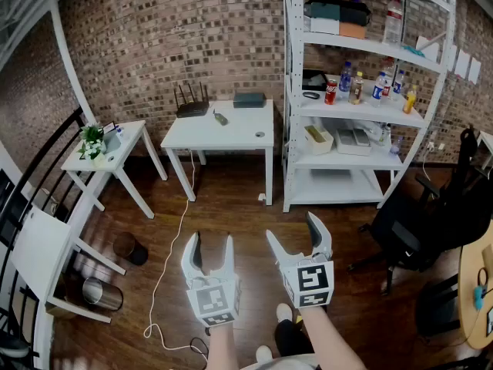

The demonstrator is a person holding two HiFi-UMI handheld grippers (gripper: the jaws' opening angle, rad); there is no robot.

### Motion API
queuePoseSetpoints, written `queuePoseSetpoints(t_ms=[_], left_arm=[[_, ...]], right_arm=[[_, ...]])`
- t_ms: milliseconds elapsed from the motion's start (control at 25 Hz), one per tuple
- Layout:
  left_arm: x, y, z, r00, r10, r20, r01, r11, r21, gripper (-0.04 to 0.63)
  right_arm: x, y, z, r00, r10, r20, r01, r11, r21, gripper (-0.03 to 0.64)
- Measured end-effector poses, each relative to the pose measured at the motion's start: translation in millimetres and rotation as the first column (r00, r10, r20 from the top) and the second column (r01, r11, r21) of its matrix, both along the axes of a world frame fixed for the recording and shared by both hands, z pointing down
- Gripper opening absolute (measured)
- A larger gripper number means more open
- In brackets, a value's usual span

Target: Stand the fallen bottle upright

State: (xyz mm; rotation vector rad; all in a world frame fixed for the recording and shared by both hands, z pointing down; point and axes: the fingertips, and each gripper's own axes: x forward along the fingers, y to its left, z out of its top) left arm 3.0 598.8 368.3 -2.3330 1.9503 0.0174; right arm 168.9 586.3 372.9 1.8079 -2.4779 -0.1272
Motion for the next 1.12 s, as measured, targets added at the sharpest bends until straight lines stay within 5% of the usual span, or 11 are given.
queuePoseSetpoints(t_ms=[520, 840, 1120], left_arm=[[45, -187, -31, 0.998, -0.067, 0.004, 0.067, 0.998, 0.022, 0.287], [8, -287, -15, 0.992, -0.125, 0.014, 0.125, 0.992, 0.007, 0.286], [-29, -411, 3, 0.995, -0.095, -0.028, 0.095, 0.995, -0.017, 0.287]], right_arm=[[49, -210, -23, 0.997, -0.031, 0.075, 0.029, 0.999, 0.033, 0.370], [11, -315, -8, 0.993, -0.106, 0.052, 0.106, 0.994, -0.002, 0.368], [-31, -427, 6, 0.994, -0.110, 0.021, 0.111, 0.994, -0.024, 0.368]])
